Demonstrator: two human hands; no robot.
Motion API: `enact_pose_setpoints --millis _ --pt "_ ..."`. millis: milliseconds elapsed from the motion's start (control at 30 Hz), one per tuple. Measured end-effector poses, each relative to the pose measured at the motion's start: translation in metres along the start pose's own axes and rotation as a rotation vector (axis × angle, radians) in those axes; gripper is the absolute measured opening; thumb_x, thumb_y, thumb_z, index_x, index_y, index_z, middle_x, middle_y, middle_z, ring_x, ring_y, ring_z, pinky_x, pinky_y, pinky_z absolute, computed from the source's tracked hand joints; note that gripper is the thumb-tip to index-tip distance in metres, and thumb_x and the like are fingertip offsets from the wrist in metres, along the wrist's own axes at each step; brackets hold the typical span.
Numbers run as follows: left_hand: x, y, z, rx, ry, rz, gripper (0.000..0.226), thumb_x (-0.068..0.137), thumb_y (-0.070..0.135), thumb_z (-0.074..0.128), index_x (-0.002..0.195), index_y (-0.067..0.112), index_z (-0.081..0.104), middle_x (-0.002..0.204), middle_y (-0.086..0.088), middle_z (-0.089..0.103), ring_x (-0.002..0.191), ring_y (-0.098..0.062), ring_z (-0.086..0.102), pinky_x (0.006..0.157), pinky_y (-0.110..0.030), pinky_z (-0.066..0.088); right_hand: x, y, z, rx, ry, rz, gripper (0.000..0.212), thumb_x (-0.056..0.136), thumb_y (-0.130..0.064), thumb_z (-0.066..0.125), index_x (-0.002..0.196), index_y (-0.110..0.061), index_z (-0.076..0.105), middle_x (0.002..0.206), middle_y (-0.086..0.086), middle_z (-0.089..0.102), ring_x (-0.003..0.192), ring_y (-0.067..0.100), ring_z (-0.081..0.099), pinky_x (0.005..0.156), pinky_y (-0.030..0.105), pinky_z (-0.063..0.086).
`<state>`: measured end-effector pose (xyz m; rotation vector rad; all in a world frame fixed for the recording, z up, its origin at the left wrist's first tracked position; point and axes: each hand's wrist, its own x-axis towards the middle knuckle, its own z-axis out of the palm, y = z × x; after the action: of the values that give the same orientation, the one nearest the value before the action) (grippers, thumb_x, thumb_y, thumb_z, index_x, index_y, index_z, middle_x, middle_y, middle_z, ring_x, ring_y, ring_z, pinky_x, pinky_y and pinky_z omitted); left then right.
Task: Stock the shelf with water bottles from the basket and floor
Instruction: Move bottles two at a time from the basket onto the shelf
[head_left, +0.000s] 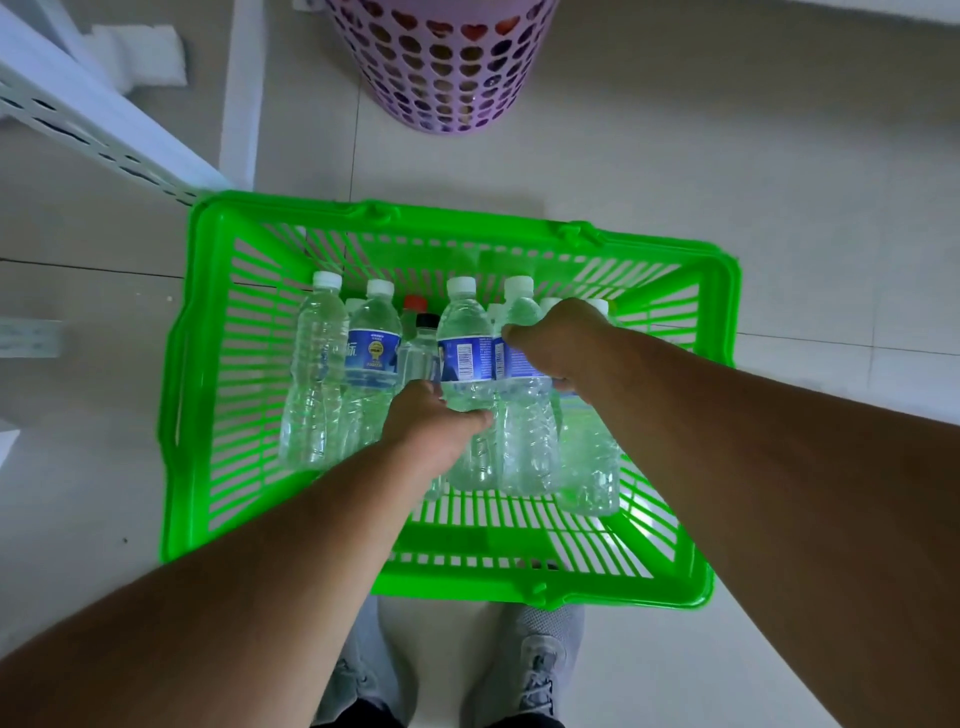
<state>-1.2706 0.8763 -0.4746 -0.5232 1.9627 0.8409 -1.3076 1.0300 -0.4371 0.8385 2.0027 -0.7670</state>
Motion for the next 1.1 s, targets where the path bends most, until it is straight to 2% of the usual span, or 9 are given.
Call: enact_pose_setpoints --millis 133,233,300,467,567,667,733,967,1100 --pt "-0.001 0.006 0.001 0.031 0.003 -0.032 0.064 0.077 0.034 0.081 0.127 0.009 0.051 0.116 -0.007 0.062 0.07 -0.007 0.052 0.051 -0.02 0.036 -0.004 0.001 -0.001 0.019 -0.05 -0.001 0.044 0.097 -0.047 0.054 0.073 -0.012 0.044 0.08 0.008 0.053 0.087 0.024 0.055 0.085 0.034 0.051" --pt "-0.006 0.002 0.01 0.01 0.064 -0.029 0.05 0.079 0.029 0.079 0.115 0.013 0.049 0.093 0.0 0.056 0.063 -0.007 0.049 0.046 -0.021 0.033 0.002 0.006 0.008 0.081 -0.024 -0.002 0.035 0.095 -0.043 0.058 0.098 -0.008 0.059 0.092 0.008 0.055 0.089 0.023 0.053 0.087 0.036 0.05" --pt "-0.009 -0.001 0.014 -0.023 0.065 -0.012 0.05 0.08 0.026 0.079 0.115 0.013 0.046 0.093 0.003 0.051 0.061 -0.005 0.046 0.046 -0.02 0.032 0.005 0.009 0.011 0.137 -0.029 0.004 0.04 0.094 -0.041 0.06 0.112 -0.004 0.061 0.093 0.007 0.055 0.088 0.023 0.052 0.087 0.037 0.05" --pt "-0.003 -0.009 0.009 -0.152 0.009 -0.016 0.06 0.069 0.026 0.087 0.114 0.017 0.05 0.104 0.0 0.062 0.075 -0.007 0.059 0.055 -0.02 0.039 0.002 0.017 0.009 0.145 0.006 0.002 0.048 0.089 -0.052 0.066 0.093 -0.008 0.048 0.072 0.003 0.048 0.067 0.017 0.052 0.066 0.028 0.043" --pt "-0.009 -0.016 0.0 -0.178 -0.077 -0.024 0.041 0.066 0.028 0.087 0.102 0.024 0.067 0.096 0.001 0.073 0.083 -0.015 0.068 0.07 -0.027 0.048 -0.005 0.02 0.013 0.206 -0.032 -0.007 0.054 0.084 -0.06 0.068 0.088 -0.007 0.053 0.067 0.003 0.047 0.054 0.014 0.045 0.052 0.024 0.036" --pt "-0.026 -0.021 -0.019 -0.22 -0.136 -0.038 0.038 0.067 0.021 0.086 0.1 0.025 0.066 0.098 -0.001 0.072 0.092 -0.02 0.067 0.086 -0.036 0.05 -0.021 0.023 0.011 0.288 -0.056 -0.038 0.067 0.076 -0.069 0.069 0.1 -0.008 0.062 0.076 0.005 0.056 0.064 0.019 0.054 0.063 0.029 0.044" --pt "-0.042 -0.022 -0.034 -0.235 -0.138 -0.035 0.05 0.064 0.019 0.087 0.106 0.027 0.061 0.103 -0.004 0.069 0.096 -0.022 0.066 0.091 -0.039 0.049 -0.041 0.022 0.005 0.347 -0.087 -0.079 0.062 0.076 -0.067 0.07 0.093 -0.008 0.063 0.079 0.007 0.058 0.068 0.021 0.055 0.067 0.033 0.045" --pt "-0.157 0.016 -0.111 -0.25 -0.073 0.167 0.053 0.07 0.007 0.083 0.11 0.028 0.056 0.096 0.0 0.068 0.084 -0.012 0.066 0.069 -0.026 0.049 -0.166 -0.015 -0.049 0.414 0.067 -0.278 0.032 0.087 -0.047 0.071 0.071 -0.021 0.063 0.063 -0.004 0.058 0.055 0.014 0.05 0.046 0.018 0.037" --pt "-0.25 0.049 -0.166 -0.21 -0.027 0.287 0.052 0.069 0.005 0.083 0.112 0.018 0.059 0.097 -0.004 0.074 0.084 -0.016 0.069 0.065 -0.016 0.05 -0.269 -0.042 -0.1 0.439 0.176 -0.378 0.021 0.087 -0.041 0.072 0.084 -0.021 0.067 0.064 -0.006 0.059 0.055 0.012 0.05 0.049 0.017 0.039"
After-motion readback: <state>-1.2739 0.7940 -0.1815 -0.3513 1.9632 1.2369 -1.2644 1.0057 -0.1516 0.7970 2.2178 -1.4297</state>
